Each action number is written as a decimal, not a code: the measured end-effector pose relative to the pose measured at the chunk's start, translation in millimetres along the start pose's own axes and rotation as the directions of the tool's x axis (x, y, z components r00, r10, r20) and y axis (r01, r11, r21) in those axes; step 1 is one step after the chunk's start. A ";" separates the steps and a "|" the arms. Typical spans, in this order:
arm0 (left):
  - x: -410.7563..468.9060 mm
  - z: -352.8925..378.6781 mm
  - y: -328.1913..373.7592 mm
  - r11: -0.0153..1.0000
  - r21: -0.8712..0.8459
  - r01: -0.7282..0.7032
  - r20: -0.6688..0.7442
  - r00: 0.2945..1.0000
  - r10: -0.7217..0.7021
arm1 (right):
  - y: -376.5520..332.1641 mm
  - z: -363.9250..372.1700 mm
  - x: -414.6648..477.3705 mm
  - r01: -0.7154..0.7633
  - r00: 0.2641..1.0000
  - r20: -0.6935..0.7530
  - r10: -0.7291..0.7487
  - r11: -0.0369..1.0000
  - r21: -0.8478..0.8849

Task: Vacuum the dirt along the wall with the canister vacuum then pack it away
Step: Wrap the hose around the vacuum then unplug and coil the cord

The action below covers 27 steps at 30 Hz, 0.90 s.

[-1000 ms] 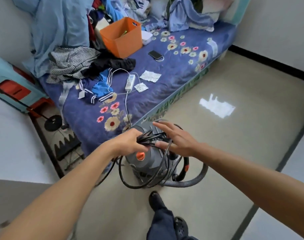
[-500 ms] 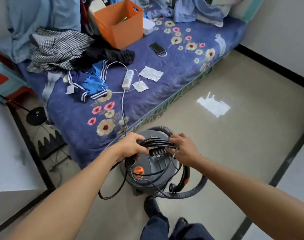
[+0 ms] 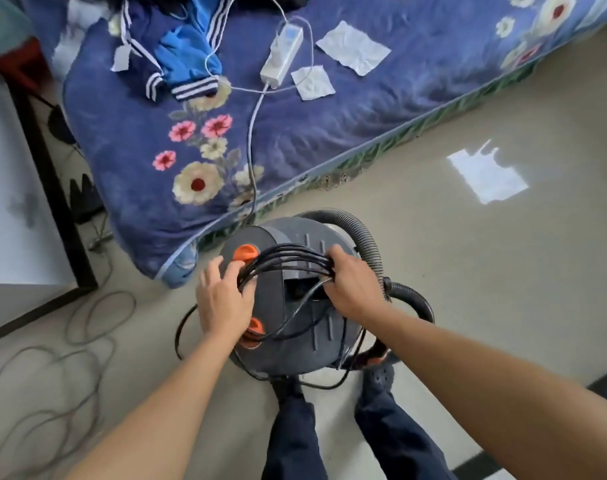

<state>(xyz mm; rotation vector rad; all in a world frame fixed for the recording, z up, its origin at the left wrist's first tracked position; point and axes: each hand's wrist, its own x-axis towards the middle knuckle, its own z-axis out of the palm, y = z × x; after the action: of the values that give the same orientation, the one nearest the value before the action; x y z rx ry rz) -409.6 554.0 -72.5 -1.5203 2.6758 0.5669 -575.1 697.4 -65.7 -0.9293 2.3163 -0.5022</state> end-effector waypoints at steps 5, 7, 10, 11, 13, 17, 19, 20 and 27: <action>-4.5 34.2 -18.2 0.947 -0.271 0.175 -0.031 0.981 -0.191 | 7.2 22.5 17.3 -0.017 0.999 -0.042 0.011 0.990 -0.141; -4.2 38.2 -26.0 0.918 -0.334 0.214 -0.036 0.970 -0.240 | 4.9 25.4 13.8 0.002 0.997 -0.072 -0.016 0.982 -0.190; -6.7 43.0 -37.5 0.899 -0.394 0.190 -0.052 0.972 -0.229 | 2.4 32.9 8.9 0.084 0.989 -0.098 -0.113 0.962 -0.258; -8.2 44.0 -41.2 0.885 -0.421 0.201 -0.048 0.969 -0.243 | 0.6 35.4 8.7 0.114 0.986 -0.087 -0.144 0.952 -0.283; -12.4 44.8 -49.7 0.865 -0.449 0.225 -0.045 0.961 -0.273 | -3.6 40.7 9.7 0.167 0.977 -0.071 -0.199 0.934 -0.317; -29.5 39.5 -70.8 0.828 -0.485 0.283 -0.052 0.935 -0.350 | -24.1 52.6 11.1 0.271 0.954 -0.021 -0.300 0.888 -0.371; -41.6 36.4 -86.6 0.802 -0.506 0.317 -0.062 0.914 -0.400 | -40.3 61.6 10.2 0.327 0.937 0.021 -0.348 0.857 -0.398; -47.9 34.8 -95.9 0.793 -0.514 0.327 -0.076 0.904 -0.422 | -48.8 68.0 9.0 0.357 0.927 0.041 -0.374 0.839 -0.410; -104.8 14.3 -183.6 0.709 -0.525 0.471 -0.128 0.780 -0.612 | -128.9 134.4 -8.7 0.599 0.779 0.117 -0.617 0.674 -0.433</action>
<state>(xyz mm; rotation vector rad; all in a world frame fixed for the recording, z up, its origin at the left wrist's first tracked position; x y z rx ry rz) -203.7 560.5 -122.1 -2.5904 2.1199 1.0586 -419.7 598.8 -95.4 -1.9760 2.1432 -0.2263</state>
